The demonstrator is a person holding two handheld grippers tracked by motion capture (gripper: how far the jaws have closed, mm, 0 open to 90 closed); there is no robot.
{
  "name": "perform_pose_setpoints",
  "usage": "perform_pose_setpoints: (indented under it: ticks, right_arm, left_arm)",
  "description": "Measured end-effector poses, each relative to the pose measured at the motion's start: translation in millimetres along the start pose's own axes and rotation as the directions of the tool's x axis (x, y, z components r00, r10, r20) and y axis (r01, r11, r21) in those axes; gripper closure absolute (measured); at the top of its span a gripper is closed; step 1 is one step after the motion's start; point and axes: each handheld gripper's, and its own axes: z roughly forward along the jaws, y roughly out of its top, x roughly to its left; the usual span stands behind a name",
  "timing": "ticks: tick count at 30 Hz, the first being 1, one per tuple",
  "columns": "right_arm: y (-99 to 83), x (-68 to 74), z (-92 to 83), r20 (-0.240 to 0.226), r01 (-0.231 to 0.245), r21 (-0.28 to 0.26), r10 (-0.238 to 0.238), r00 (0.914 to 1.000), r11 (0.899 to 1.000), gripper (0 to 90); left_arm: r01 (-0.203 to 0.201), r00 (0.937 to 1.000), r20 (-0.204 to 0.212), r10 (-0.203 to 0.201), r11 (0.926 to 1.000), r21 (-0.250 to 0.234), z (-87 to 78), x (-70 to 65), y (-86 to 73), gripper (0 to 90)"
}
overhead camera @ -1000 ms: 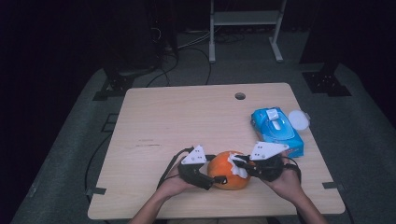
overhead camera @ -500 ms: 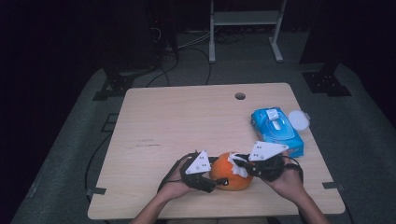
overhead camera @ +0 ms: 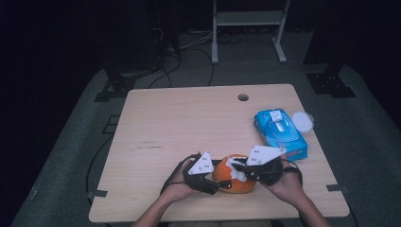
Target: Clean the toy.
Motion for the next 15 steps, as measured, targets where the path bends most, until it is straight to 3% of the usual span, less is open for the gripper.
perform_pose_setpoints:
  ticks: [2,3,6,7,8,10,11,13,15]
  right_arm:
    - [-4.8,-6.9,-3.3,0.009,-0.025,0.003,0.024,0.9997,1.0,80.0]
    - [-14.2,-18.1,-8.4,0.014,-0.075,0.004,0.075,0.9971,0.997,80.0]
    - [-21.7,-20.5,-7.8,0.002,-0.098,0.013,0.098,0.9952,0.995,80.1]
    - [-21.7,-20.5,-7.8,0.002,-0.098,0.013,0.098,0.9952,0.995,80.1]
    - [-20.1,-14.5,-2.9,-0.008,-0.089,0.015,0.089,0.996,0.996,80.1]
    - [-18.8,-12.2,-1.3,-0.01,-0.084,0.014,0.084,0.9964,0.996,80.1]
    - [-16.5,-9.0,0.7,-0.037,-0.085,0.003,0.085,0.9957,0.996,80.1]
    - [-12.2,-2.0,3.4,-0.029,-0.052,0.014,0.053,0.9982,0.999,80.1]
    - [-12.7,-3.5,2.1,-0.032,-0.06,0.012,0.061,0.9976,0.998,80.2]
  left_arm:
    - [0.014,0.9999,0.001,-0.014,0.9999,0.0,-0.2,4.0,-3.9,31.7]
    - [0.024,0.9997,0.002,-0.024,0.9997,-0.001,-0.1,5.1,-4.9,31.6]
    - [0.065,0.9978,0.012,-0.065,0.9979,0.006,0.0,9.9,-4.8,29.0]
    - [0.065,0.9978,0.012,-0.065,0.9979,0.006,0.0,9.9,-4.8,25.6]
    - [0.092,0.9957,0.015,-0.092,0.9958,0.007,-0.3,10.1,-1.3,22.0]
    - [0.118,0.9928,0.021,-0.118,0.9928,-0.017,-1.0,8.1,3.3,21.2]
    - [0.107,0.9942,0.014,-0.107,0.9942,-0.009,-0.7,7.7,4.0,20.5]
    - [0.089,0.996,0.008,-0.089,0.996,0.0,-0.2,7.0,1.3,25.4]
    - [0.086,0.9962,0.015,-0.086,0.9963,-0.005,-1.6,9.5,-4.0,29.4]
